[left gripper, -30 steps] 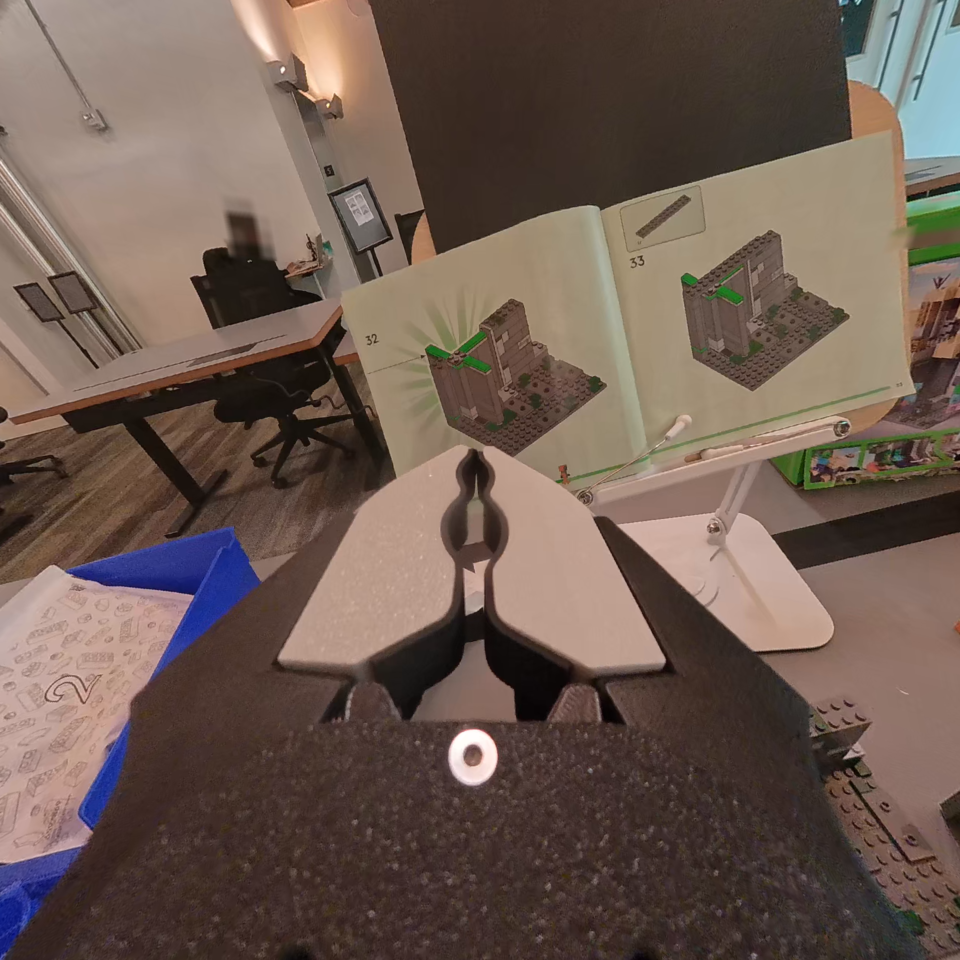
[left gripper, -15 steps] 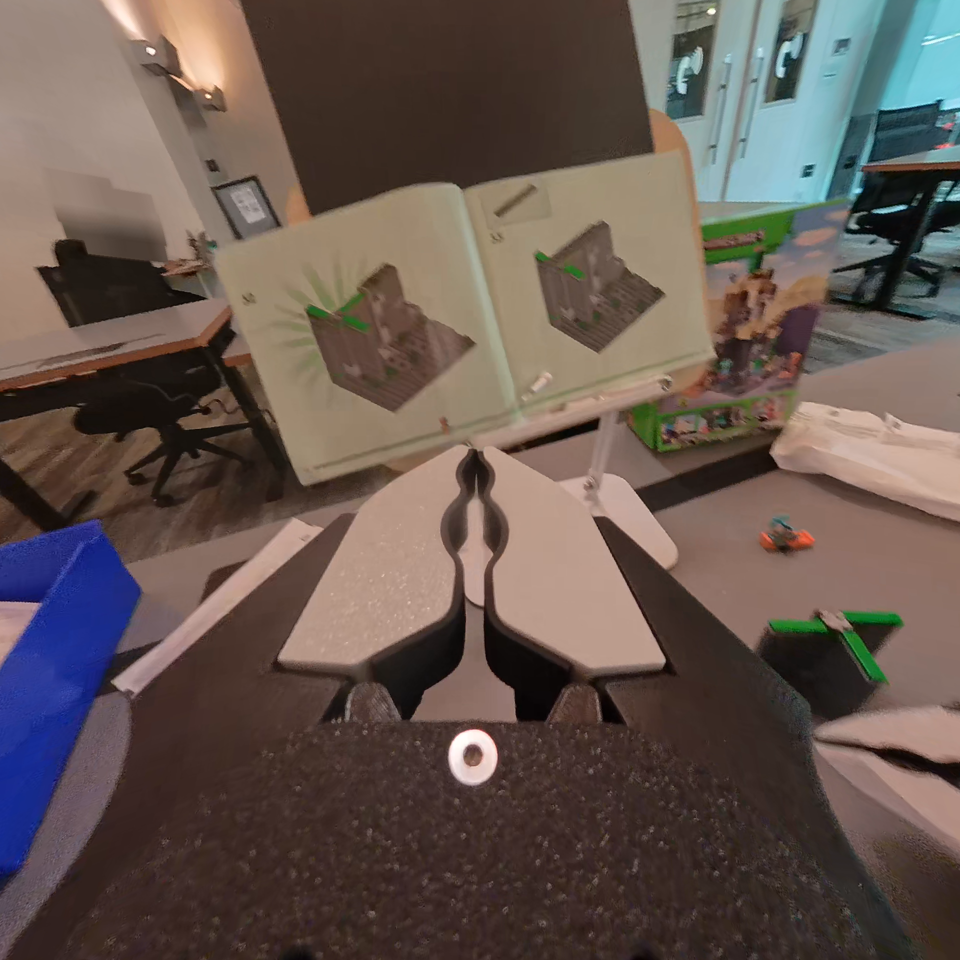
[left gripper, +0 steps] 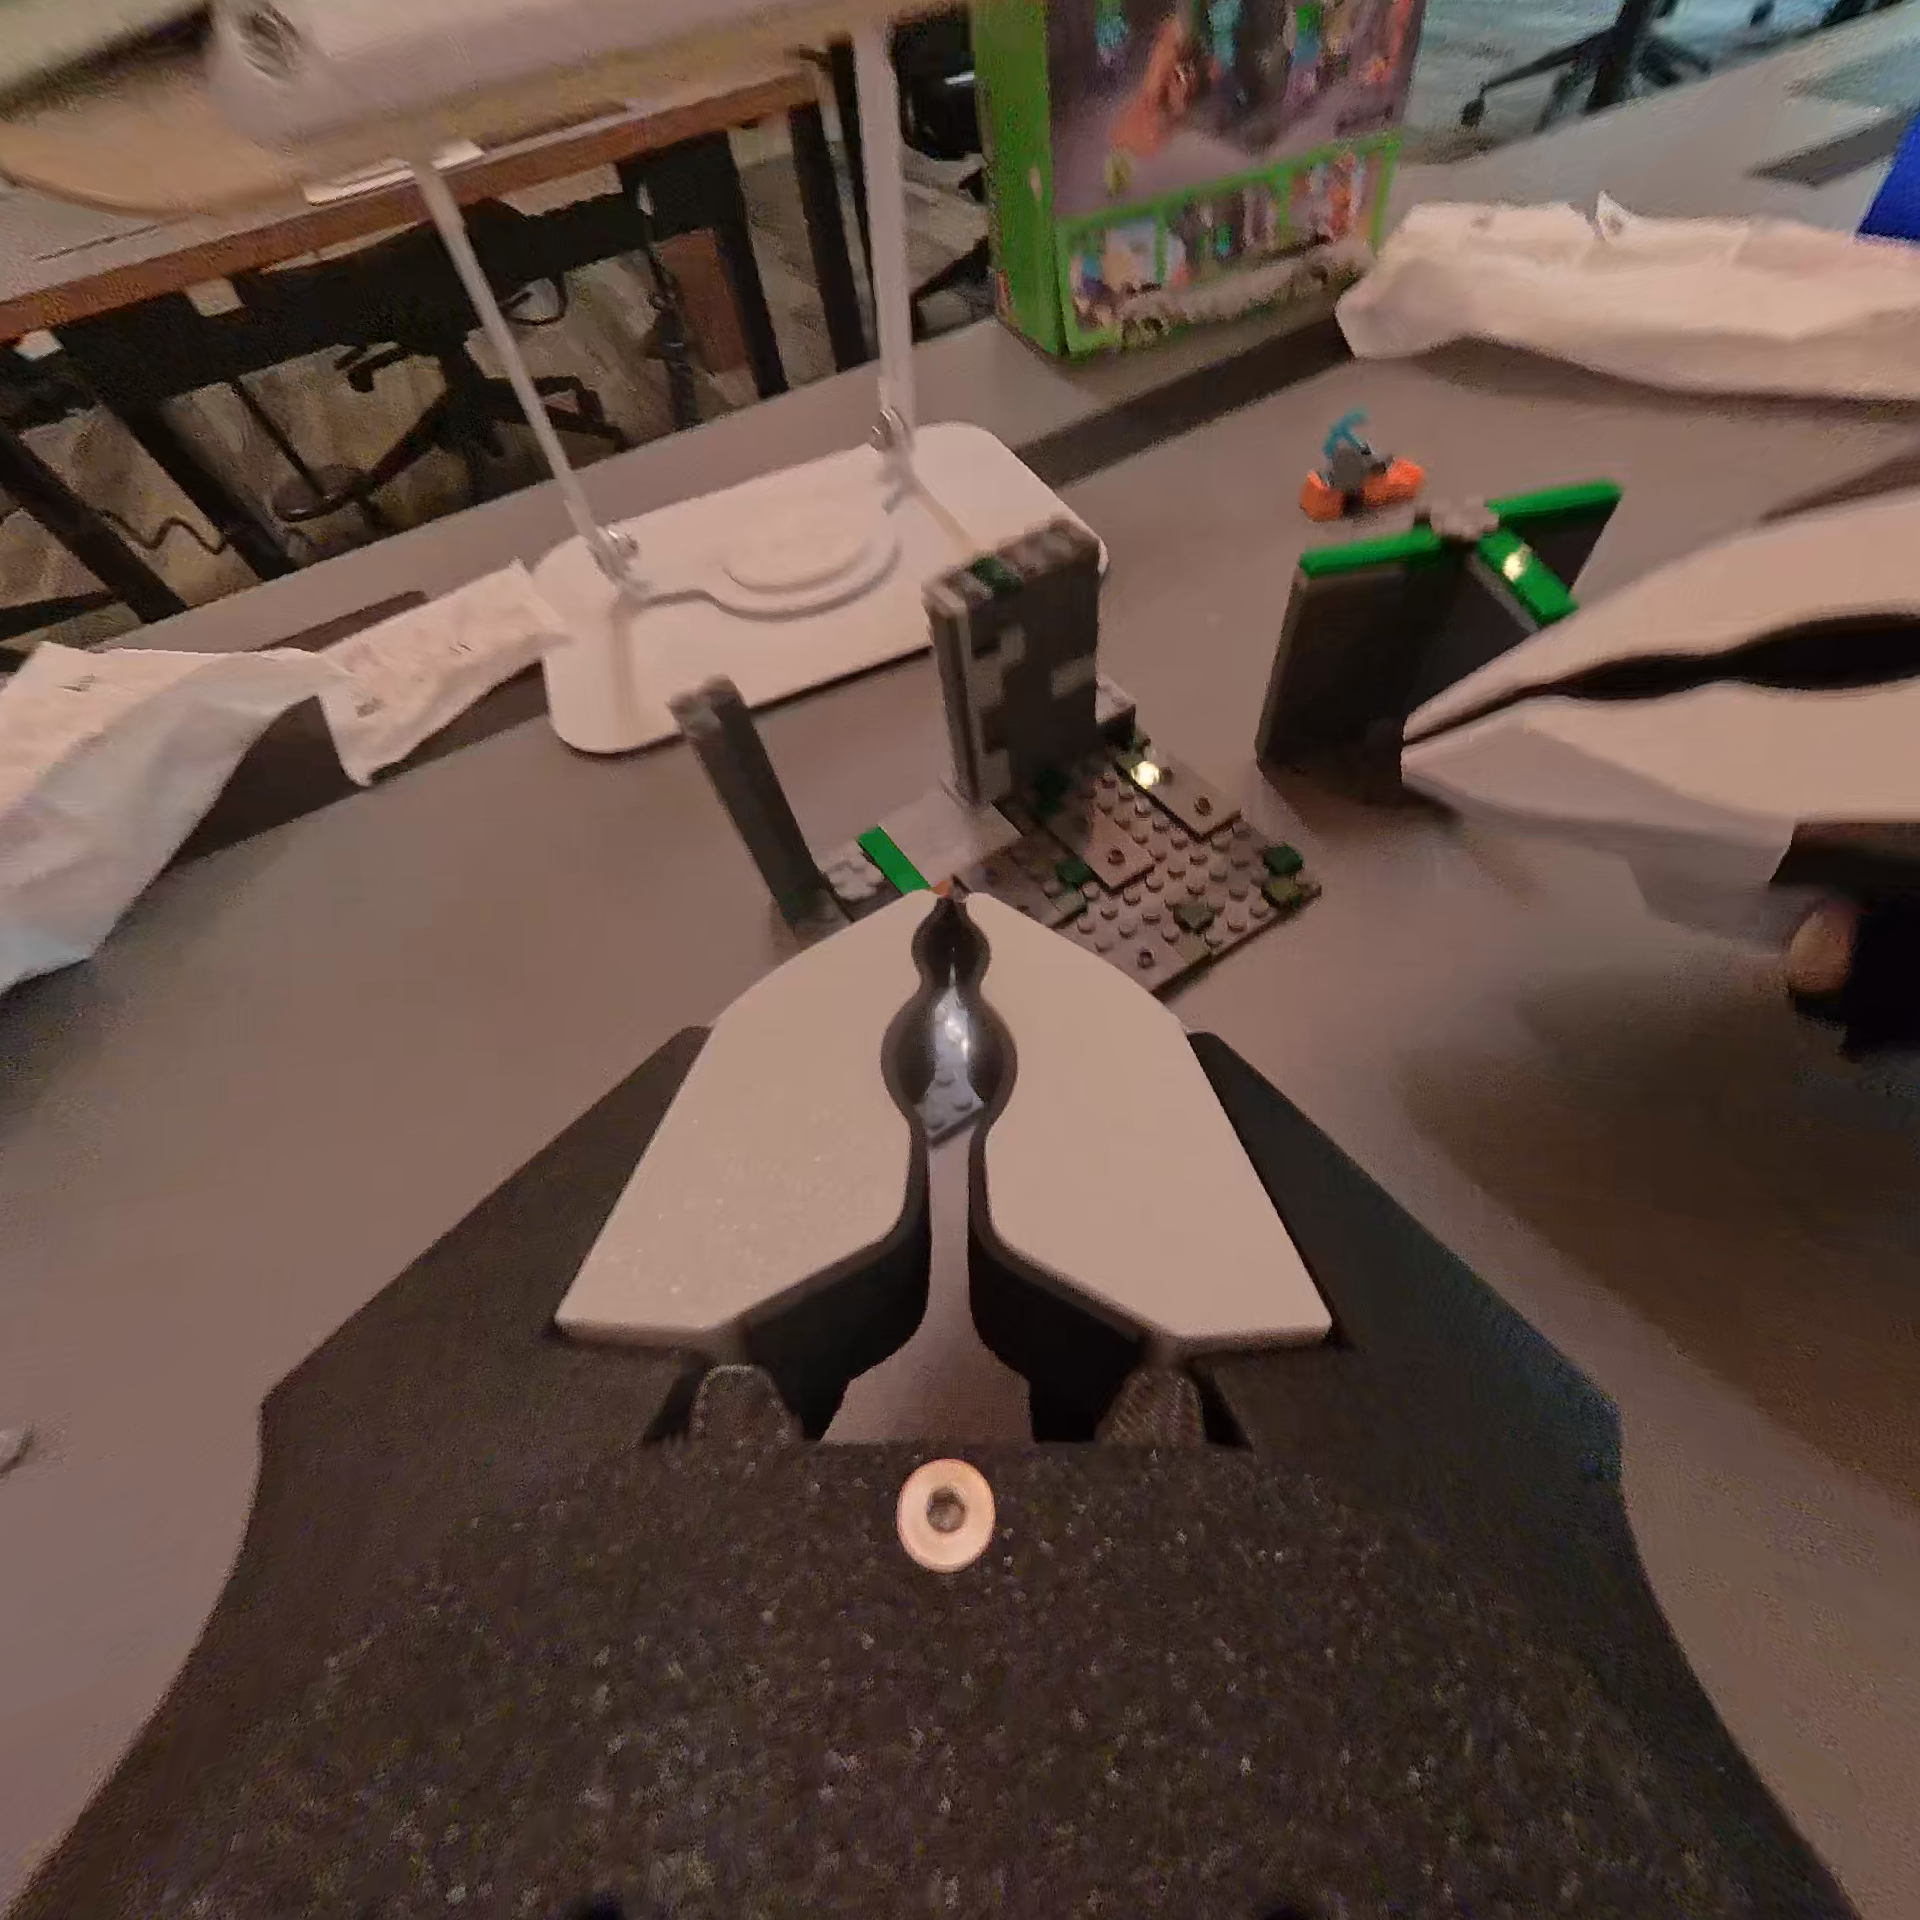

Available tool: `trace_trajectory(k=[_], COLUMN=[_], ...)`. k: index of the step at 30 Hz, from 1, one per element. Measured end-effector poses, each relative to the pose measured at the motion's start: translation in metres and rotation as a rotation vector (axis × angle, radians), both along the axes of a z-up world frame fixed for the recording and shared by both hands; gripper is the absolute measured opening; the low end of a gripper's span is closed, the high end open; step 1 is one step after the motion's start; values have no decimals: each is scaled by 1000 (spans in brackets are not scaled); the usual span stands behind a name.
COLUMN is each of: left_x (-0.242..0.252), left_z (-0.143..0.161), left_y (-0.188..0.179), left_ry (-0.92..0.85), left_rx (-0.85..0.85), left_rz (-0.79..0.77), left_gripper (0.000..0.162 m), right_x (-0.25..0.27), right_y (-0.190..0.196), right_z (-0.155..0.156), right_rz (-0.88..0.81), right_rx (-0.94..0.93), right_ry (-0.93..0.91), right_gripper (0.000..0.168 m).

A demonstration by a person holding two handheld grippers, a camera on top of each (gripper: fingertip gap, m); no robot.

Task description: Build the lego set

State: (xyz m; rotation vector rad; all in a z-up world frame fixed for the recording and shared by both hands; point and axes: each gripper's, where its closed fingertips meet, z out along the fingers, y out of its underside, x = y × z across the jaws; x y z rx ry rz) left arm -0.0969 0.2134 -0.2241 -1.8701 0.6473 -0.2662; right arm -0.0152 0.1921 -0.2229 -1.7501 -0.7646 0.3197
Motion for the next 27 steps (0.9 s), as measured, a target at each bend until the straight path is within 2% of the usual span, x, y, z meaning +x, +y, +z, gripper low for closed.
trace_trajectory(k=[4,27], left_x=[1,1], left_z=[-35,-35], left_y=[5,5], left_ry=[158,138], left_rx=[-16,-36], left_rz=[-13,2], left_gripper=[0,0], right_x=[-4,-9], right_y=[-2,-3], right_z=[3,-10], right_rz=[7,22], right_rx=[4,-17], right_ry=[9,-28], right_gripper=[0,0])
